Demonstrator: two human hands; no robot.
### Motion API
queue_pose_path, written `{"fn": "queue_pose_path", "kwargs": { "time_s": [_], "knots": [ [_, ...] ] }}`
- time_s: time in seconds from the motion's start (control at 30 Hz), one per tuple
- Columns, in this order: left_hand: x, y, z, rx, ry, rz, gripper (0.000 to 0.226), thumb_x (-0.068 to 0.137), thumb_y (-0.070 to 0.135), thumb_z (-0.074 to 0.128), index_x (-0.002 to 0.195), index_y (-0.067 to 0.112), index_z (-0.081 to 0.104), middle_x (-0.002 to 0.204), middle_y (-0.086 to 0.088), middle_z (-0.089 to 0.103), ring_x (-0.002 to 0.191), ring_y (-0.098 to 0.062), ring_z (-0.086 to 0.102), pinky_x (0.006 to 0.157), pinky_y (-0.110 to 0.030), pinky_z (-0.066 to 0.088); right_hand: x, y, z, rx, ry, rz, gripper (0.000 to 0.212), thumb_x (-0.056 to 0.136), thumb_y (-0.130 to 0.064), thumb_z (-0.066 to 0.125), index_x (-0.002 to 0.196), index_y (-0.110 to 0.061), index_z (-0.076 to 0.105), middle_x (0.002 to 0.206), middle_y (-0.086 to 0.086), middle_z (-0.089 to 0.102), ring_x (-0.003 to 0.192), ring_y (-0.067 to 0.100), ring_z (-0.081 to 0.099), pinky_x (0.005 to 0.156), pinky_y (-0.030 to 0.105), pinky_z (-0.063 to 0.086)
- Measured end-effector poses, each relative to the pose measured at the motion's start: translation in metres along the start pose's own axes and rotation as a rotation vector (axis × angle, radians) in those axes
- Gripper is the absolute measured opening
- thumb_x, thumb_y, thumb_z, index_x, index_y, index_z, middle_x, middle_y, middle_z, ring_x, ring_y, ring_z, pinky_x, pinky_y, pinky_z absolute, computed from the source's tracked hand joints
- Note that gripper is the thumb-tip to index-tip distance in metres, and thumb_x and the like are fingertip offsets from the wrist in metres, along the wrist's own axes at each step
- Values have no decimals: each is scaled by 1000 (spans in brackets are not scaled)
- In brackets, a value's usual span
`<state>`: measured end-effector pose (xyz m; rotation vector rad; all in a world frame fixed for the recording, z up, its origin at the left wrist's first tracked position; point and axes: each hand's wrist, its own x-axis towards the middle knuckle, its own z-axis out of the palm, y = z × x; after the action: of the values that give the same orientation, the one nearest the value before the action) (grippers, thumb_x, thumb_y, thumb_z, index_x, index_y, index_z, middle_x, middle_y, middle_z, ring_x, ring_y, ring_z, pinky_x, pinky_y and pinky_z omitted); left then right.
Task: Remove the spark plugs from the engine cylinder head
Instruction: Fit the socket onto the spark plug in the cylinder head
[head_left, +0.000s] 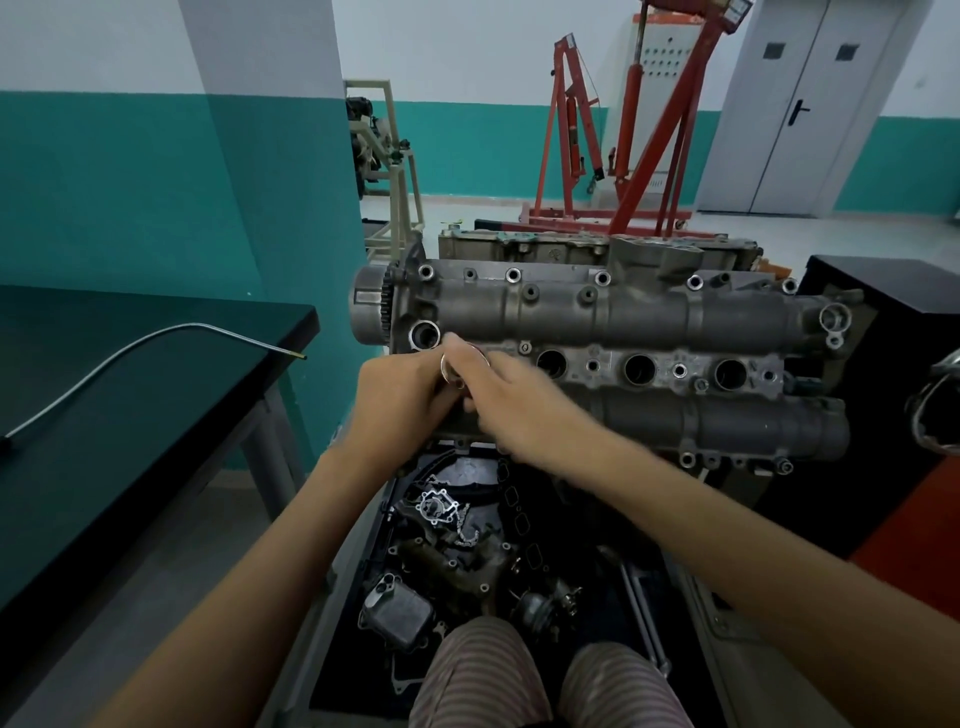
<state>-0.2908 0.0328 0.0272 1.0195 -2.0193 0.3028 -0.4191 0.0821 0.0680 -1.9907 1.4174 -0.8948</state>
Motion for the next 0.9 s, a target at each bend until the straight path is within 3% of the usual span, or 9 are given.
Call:
{"fn": "queue_pose_path", "kwargs": {
  "time_s": [0.1, 0.17, 0.23, 0.33, 0.43, 0.63, 0.7, 0.8, 0.9],
  "knots": [
    [2, 3, 0, -9, -21, -32, 18, 71, 27, 48, 64, 44, 47, 39, 15, 30, 43, -11, 38, 43, -6, 12, -6, -1, 13, 793, -323, 287, 41, 95, -50, 32, 99, -10, 41, 66, 4, 49, 52, 13, 53, 56, 24, 49],
    [-1, 3, -2, -47, -35, -44, 16, 71, 26, 49, 69, 39, 58, 41, 19, 29, 52, -6, 35, 43, -1, 25, -4, 1, 12, 855, -395, 306, 40, 95, -51, 31, 97, -11, 38, 63, 6, 48, 54, 15, 53, 59, 26, 53],
    [-2, 2, 0, -55, -11, -41, 28, 72, 26, 47, 87, 26, 71, 51, 12, 55, 68, -6, 43, 58, 6, 28, -2, -4, 4, 415, -294, 193, 50, 94, -55, 27, 89, -8, 43, 61, 5, 50, 50, 14, 53, 56, 26, 52],
    [0, 6, -3, -8, -3, 18, 28, 74, 28, 47, 95, 28, 66, 58, 9, 63, 60, -9, 53, 48, 1, 16, 2, -7, -11, -361, -57, -101, 57, 89, -63, 24, 68, -18, 51, 59, -3, 54, 51, 10, 52, 41, 27, 37],
    [1, 5, -4, 41, 8, 37, 16, 75, 25, 47, 77, 19, 62, 50, 3, 58, 40, -15, 53, 52, -3, 11, 6, 0, -13, -538, 77, -175, 57, 85, -69, 18, 67, -27, 53, 61, -10, 53, 57, 6, 50, 47, 25, 29],
    [-3, 0, -3, -71, -81, -67, 40, 74, 33, 42, 98, 23, 72, 69, 2, 70, 57, -20, 64, 54, -28, 49, -6, 3, 17, 871, -370, 309, 30, 95, -43, 41, 95, -13, 38, 57, 0, 51, 48, 11, 53, 59, 28, 51],
    [-2, 3, -5, -90, -74, -73, 40, 74, 32, 41, 97, 22, 72, 71, 3, 71, 60, -15, 63, 52, -25, 48, -4, 2, 15, 590, -240, 215, 31, 94, -45, 39, 82, -17, 41, 51, -4, 49, 45, 9, 50, 58, 30, 49],
    [1, 9, -8, 9, -43, -44, 33, 76, 31, 44, 94, 25, 71, 62, 7, 66, 51, -7, 53, 47, -5, 18, -1, 1, -3, -409, 135, -119, 46, 88, -64, 32, 62, -26, 35, 57, -11, 43, 49, 3, 40, 45, 25, 29],
    [-1, 6, -6, 23, -10, 3, 34, 76, 29, 45, 97, 24, 71, 57, 6, 63, 48, -8, 51, 49, -4, 12, -1, 3, -6, -497, 154, -131, 48, 85, -68, 28, 72, -25, 44, 68, -9, 50, 62, 10, 49, 51, 27, 33]
  ]
}}
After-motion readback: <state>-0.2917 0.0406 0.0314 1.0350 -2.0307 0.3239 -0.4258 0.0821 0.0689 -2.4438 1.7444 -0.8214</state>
